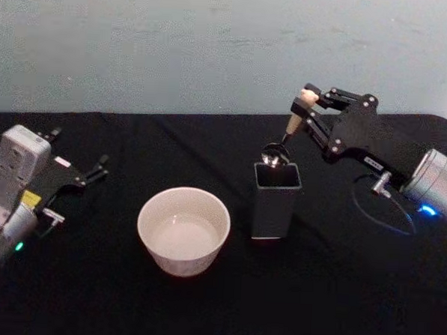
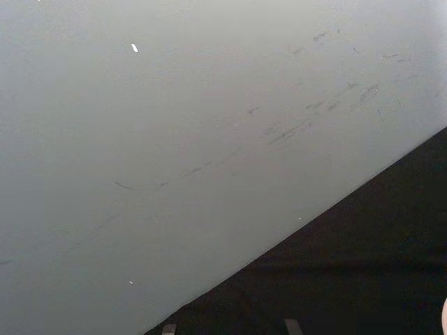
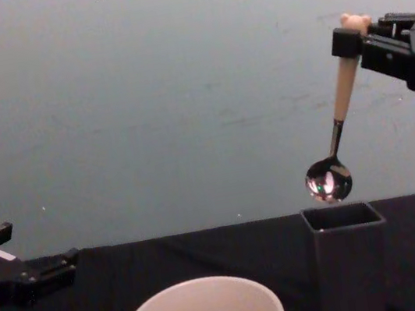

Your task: Pick up the stirring spoon with one hand, stir inside the cup, then place it back in its original position.

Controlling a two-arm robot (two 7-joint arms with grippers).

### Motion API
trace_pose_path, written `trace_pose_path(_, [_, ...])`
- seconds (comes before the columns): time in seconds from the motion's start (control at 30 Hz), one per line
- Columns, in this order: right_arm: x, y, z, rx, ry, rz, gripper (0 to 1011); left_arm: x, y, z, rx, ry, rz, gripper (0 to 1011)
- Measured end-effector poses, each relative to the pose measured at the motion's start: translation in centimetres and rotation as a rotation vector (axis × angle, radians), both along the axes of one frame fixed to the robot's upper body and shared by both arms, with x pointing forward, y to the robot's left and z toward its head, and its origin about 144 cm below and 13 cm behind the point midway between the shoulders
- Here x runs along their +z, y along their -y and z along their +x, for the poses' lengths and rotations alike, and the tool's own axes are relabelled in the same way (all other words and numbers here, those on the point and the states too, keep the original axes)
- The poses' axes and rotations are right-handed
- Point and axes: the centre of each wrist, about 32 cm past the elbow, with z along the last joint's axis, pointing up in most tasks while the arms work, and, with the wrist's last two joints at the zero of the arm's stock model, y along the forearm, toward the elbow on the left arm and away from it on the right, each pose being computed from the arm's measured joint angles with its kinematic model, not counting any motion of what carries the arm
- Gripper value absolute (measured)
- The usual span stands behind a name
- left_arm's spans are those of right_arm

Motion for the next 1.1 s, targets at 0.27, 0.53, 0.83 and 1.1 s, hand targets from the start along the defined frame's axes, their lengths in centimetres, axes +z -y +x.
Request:
trace_pose_path(0.27, [-0.3, 0.1, -0.4, -0.002, -0.016, -0.005, 214, 0.0, 0.0, 0.0, 0.0, 0.0, 0.0, 1001])
trace_pose_path(0.53, [-0.4, 0.2, -0.6, -0.005, -0.031, -0.007, 214, 0.0, 0.0, 0.0, 0.0, 0.0, 0.0, 1001])
trace_pose_path(0.83, [-0.7, 0.2, -0.6, -0.009, -0.046, -0.008, 214, 0.0, 0.0, 0.0, 0.0, 0.0, 0.0, 1001])
trace_pose_path(1.1, [-1.1, 0.2, -0.4, -0.016, -0.056, -0.009, 214, 0.0, 0.0, 0.0, 0.0, 0.0, 0.0, 1001])
